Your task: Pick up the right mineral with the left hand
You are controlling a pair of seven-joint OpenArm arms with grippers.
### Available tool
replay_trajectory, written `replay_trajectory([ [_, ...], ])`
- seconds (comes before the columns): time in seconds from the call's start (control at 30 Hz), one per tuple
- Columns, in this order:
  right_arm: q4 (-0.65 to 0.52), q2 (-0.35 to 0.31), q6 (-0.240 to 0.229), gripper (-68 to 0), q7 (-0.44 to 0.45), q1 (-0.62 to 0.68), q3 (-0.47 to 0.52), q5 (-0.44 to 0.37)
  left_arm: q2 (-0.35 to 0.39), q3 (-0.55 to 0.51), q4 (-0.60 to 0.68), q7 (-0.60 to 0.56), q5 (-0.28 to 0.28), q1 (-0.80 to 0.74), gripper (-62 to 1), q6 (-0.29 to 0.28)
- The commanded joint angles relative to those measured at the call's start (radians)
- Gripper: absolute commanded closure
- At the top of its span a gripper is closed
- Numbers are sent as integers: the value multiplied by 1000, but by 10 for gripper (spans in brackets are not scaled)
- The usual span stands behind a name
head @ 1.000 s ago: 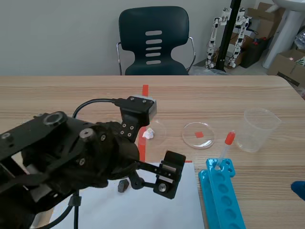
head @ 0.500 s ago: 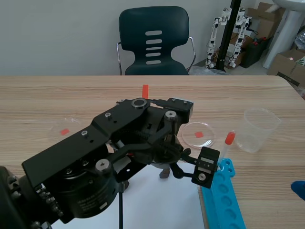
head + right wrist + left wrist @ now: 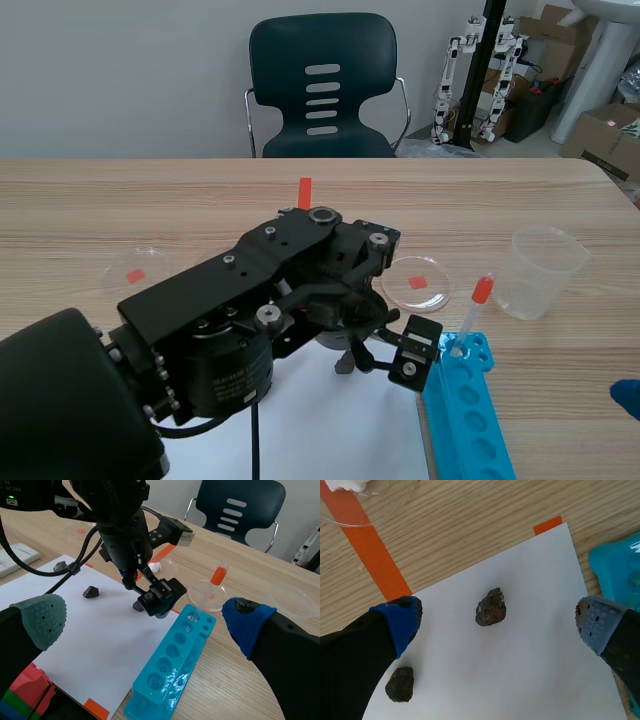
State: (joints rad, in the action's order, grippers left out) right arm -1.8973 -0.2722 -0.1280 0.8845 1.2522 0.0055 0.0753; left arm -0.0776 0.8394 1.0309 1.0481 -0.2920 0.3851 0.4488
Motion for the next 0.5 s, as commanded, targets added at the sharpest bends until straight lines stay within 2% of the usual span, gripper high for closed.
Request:
replay_trajectory([
  [0.0,-21,-2,0,-679,15,-6,6,-8,-17,14,13,4,0,23,-617,-4],
  [0.2,-21,-2,0,-679,15,-6,6,-7,-26,53,-21,-3,-2,31,-592,-17],
  [0.33,-21,-2,0,-679,15,-6,6,-7,-27,59,-38,-5,-3,31,-517,-17],
  [0.47,-21,-2,0,-679,15,-6,6,-7,-28,66,-53,-12,-3,31,-489,-17],
])
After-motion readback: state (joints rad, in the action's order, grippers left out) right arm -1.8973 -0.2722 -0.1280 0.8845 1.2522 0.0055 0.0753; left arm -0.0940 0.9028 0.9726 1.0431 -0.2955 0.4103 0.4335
